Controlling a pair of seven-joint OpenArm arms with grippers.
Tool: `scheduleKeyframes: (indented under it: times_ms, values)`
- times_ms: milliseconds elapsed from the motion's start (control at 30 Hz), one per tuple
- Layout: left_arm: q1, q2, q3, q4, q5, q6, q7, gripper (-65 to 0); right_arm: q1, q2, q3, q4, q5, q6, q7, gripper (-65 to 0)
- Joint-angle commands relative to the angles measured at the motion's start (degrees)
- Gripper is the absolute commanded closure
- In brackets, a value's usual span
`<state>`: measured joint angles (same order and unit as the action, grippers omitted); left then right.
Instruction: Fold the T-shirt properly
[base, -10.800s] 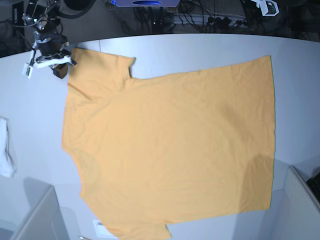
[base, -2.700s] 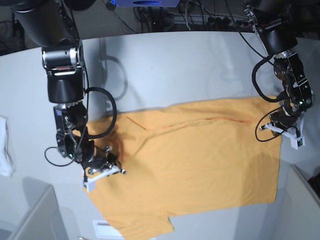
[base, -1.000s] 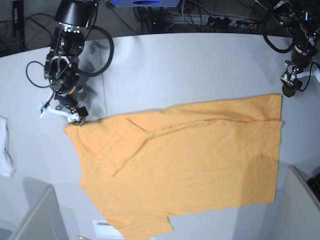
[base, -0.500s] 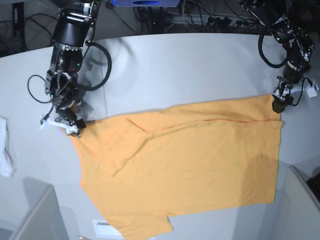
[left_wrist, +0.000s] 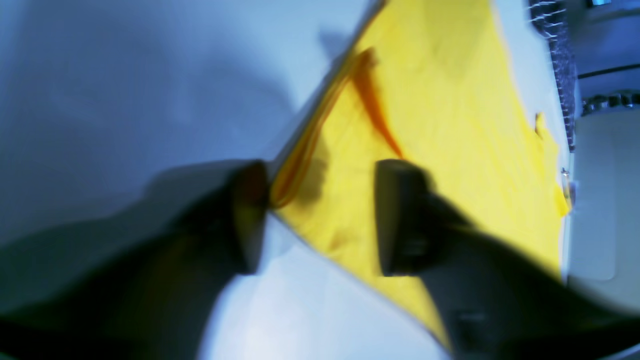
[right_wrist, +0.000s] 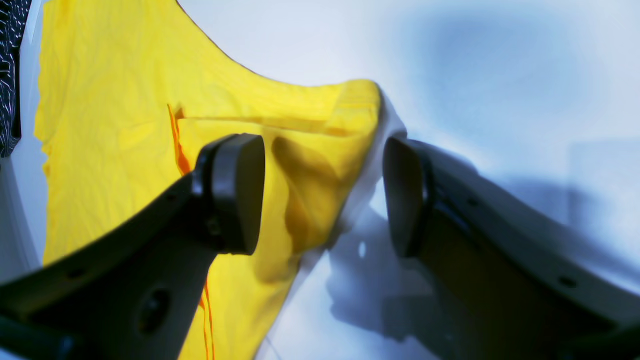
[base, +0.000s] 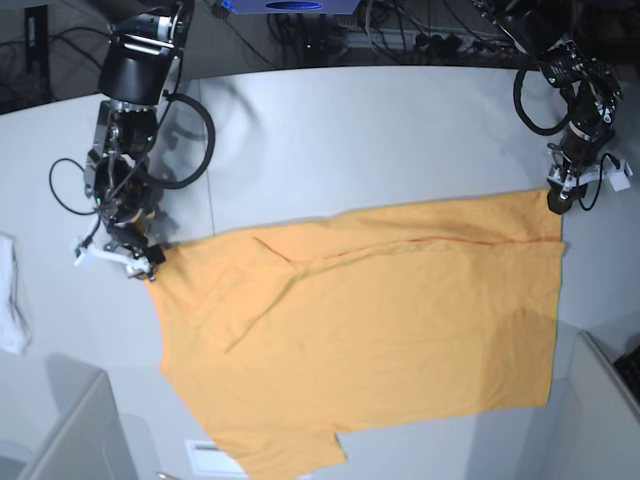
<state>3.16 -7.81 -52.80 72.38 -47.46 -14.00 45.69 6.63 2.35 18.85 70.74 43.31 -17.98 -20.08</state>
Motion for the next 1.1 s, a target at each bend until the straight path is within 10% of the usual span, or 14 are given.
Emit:
scheduleKeyframes:
  times_ms: [0, 100, 267, 1067]
  values:
    - [-0.3, -1.0, 0.0, 0.5, 2.4, 0.5, 1.1, -15.5, 0.1, 0.2, -0.2, -0.2, 0.0, -1.2, -1.9, -32.7]
    - [-0.7, -1.3, 1.8, 1.0, 6.7, 0.5, 1.1, -1.0, 0.1, 0.2, -0.2, -0.3, -0.1, -0.9, -1.9, -20.9]
    - [-1.4, -1.3, 2.6, 0.9, 9.4, 0.3, 1.1, 0.0, 0.5, 0.5, 0.1, -0.3, -0.2, 6.2, -1.9, 0.0]
    - [10.3, -6.4, 2.4, 15.3, 9.1, 0.1, 7.4, 0.0, -13.1, 4.0, 1.8, 17.0, 0.3, 6.8, -7.8, 0.0]
